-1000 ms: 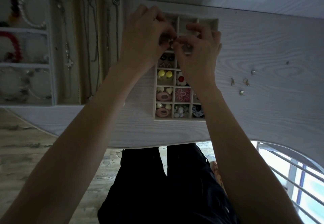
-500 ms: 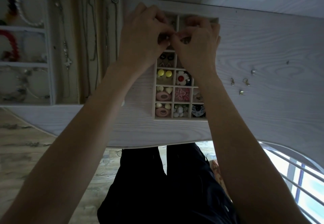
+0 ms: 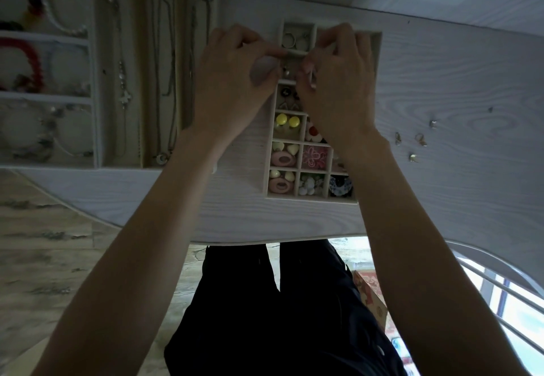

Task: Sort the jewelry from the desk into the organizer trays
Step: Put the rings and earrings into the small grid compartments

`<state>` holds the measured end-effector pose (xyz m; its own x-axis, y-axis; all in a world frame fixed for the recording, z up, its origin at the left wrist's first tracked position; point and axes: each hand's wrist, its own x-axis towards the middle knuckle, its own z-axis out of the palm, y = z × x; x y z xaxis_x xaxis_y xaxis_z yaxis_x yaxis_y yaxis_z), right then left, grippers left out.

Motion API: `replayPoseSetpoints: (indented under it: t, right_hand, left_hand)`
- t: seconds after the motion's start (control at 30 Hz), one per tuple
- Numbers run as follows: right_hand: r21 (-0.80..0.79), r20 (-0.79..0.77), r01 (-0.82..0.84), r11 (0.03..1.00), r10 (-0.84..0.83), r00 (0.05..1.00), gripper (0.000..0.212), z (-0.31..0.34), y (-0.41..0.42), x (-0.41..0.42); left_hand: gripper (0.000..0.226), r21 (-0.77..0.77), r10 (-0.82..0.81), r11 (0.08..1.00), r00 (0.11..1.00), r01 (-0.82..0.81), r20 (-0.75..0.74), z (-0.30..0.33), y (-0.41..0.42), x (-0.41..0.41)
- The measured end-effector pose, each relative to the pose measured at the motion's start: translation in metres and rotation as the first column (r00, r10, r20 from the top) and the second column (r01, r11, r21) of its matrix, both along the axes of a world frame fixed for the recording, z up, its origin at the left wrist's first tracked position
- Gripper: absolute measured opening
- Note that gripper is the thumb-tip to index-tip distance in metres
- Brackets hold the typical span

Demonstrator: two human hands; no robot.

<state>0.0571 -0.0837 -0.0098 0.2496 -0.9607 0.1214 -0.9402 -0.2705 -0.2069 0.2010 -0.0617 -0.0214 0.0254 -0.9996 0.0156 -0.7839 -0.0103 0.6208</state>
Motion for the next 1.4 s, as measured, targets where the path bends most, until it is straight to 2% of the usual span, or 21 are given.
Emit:
replayPoseSetpoints:
  t: [0.13,0.4,0.47,0.53,0.6,0.7,0.77,0.9,1.07,1.17,1.4]
  right_hand:
    - [0.046,-0.084,-0.094,0.995,0.098,0.992,0.026,0.006,-0.005,-0.006]
    - [0.264,-0.084,-0.219,0.939,0.249,0.965,0.024,0.016,-0.013,-0.017]
    - [0.256,-0.088,-0.230,0.939,0.260,0.962,0.022,0.014,-0.014,-0.016]
    - [0.176,-0.062,-0.220,0.959,0.234,0.970,0.020,0.009,-0.012,-0.014]
    - [0.129,0.050,-0.165,0.978,0.160,0.986,0.019,0.003,-0.010,-0.011]
    - [0.180,0.289,-0.087,0.980,0.032,0.957,0.015,-0.001,-0.009,-0.007]
    - [0.218,0.394,-0.052,0.975,-0.039,0.918,0.013,-0.002,-0.009,-0.004]
    - [0.177,0.378,-0.059,0.983,-0.012,0.926,0.022,-0.003,-0.009,-0.003]
    - [0.215,0.363,-0.023,0.976,-0.058,0.930,0.017,0.002,-0.009,-0.011]
    - [0.261,0.436,-0.010,0.965,-0.109,0.893,0.013,0.004,-0.011,-0.014]
    - [0.195,0.423,-0.028,0.980,-0.059,0.904,0.011,0.003,-0.010,-0.011]
  left_hand:
    - [0.026,0.005,0.002,1.000,1.000,-0.002,0.003,-0.001,-0.002,0.000]
    - [0.023,0.001,-0.004,1.000,1.000,0.004,-0.013,-0.001,-0.003,0.000]
    - [0.023,-0.001,0.000,1.000,1.000,0.000,-0.018,0.000,-0.002,0.000]
    - [0.022,0.001,0.006,1.000,1.000,-0.006,-0.026,0.000,-0.002,0.000]
    - [0.021,0.006,0.000,1.000,0.999,0.001,-0.043,0.000,-0.002,0.000]
    - [0.020,0.006,-0.015,1.000,0.998,0.015,-0.063,-0.001,-0.002,-0.001]
    - [0.020,0.009,-0.009,1.000,0.997,0.010,-0.081,0.000,-0.002,-0.001]
    - [0.021,0.001,-0.008,1.000,0.995,0.008,-0.102,-0.002,-0.001,-0.001]
    - [0.022,0.001,-0.016,1.000,0.993,0.016,-0.115,-0.004,-0.001,0.000]
    - [0.022,-0.003,-0.022,1.000,0.993,0.022,-0.113,-0.004,-0.001,0.000]
    - [0.022,-0.007,-0.020,1.000,0.994,0.020,-0.108,-0.005,-0.001,0.000]
